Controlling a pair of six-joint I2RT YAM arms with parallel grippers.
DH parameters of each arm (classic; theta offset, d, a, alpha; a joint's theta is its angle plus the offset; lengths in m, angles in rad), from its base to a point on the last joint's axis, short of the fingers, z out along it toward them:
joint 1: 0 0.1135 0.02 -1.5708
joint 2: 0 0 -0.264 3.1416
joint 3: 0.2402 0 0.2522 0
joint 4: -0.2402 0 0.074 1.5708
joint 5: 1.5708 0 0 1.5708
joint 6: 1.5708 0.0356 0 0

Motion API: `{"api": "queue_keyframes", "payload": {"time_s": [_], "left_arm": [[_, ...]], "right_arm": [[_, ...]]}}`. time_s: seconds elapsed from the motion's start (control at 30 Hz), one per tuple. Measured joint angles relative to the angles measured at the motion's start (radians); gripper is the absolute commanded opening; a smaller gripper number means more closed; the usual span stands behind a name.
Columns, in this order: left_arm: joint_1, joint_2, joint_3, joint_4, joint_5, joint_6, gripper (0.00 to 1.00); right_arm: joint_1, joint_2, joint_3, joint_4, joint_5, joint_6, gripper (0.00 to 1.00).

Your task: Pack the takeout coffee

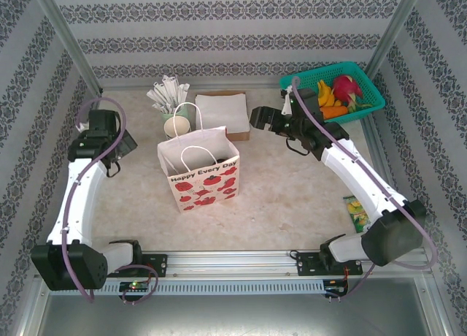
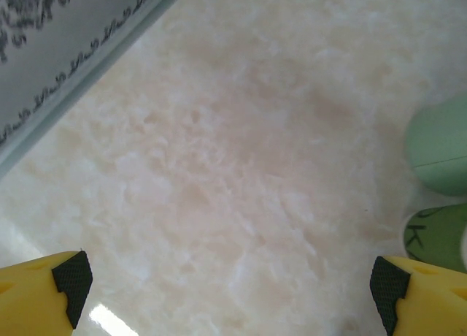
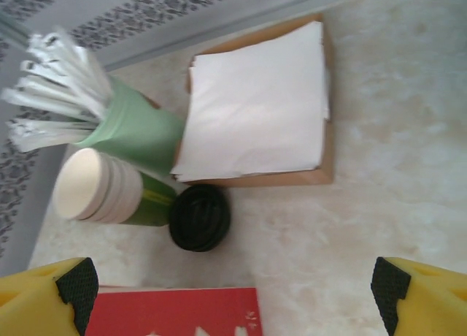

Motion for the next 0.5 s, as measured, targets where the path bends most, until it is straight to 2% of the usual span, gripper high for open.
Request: {"api": "queue_keyframes", "payload": {"time_s": [0.27, 0.5], "left_arm": [[0.001, -0.008, -0.098, 0.056, 0.042, -0.143, 1.0], [-0.002, 0.017, -0.21, 0.079, 0.15, -0.24, 1.0]], "right_arm": [[-0.026, 0.158, 0.05, -0.055, -0.032, -0.109, 0.96], [-0.026, 0.361, 0.245, -0.118, -0.05, -0.152, 0.84]]}}
